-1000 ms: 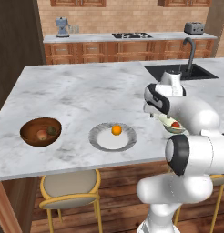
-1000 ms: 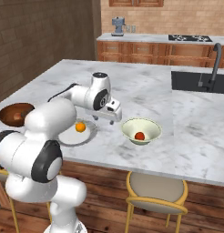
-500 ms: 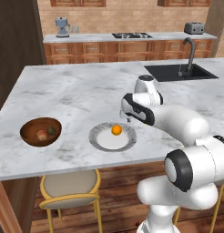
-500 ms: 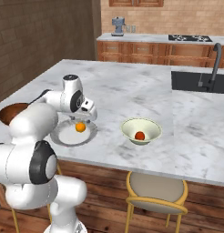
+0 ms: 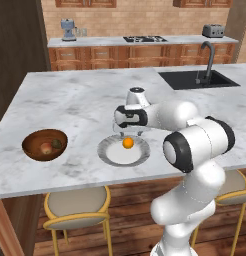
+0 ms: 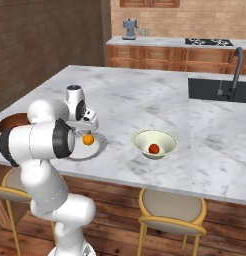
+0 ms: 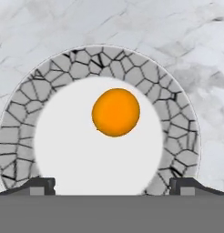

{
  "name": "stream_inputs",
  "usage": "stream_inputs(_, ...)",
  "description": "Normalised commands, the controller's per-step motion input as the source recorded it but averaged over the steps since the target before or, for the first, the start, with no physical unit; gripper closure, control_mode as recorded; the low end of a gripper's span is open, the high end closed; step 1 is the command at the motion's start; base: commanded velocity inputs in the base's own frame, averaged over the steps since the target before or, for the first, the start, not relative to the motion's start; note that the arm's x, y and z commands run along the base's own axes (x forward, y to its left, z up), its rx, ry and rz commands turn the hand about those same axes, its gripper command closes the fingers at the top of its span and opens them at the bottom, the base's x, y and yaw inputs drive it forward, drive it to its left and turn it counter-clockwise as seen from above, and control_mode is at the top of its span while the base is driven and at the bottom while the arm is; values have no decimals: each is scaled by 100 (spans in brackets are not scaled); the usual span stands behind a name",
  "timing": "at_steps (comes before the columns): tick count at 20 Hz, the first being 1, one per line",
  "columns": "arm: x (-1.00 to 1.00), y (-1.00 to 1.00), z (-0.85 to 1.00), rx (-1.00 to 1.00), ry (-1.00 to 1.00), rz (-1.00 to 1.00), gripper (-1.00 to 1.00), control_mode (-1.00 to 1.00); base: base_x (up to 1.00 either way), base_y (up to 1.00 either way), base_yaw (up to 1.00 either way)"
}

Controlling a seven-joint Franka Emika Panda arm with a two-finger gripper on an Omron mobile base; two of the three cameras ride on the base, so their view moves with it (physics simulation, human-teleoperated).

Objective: Take the fruits from the plate on the dining counter and place two fruits in each bowl.

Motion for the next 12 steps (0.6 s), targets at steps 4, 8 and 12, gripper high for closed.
stream_inputs(4, 50, -3, -56, 5, 0, 0, -100, -100, 0, 0, 0)
stream_inputs(8, 34, 0, -54, 1, 0, 0, -100, -100, 0, 0, 0)
stream_inputs(12, 9, -3, -32, 1, 0, 0, -100, -100, 0, 0, 0)
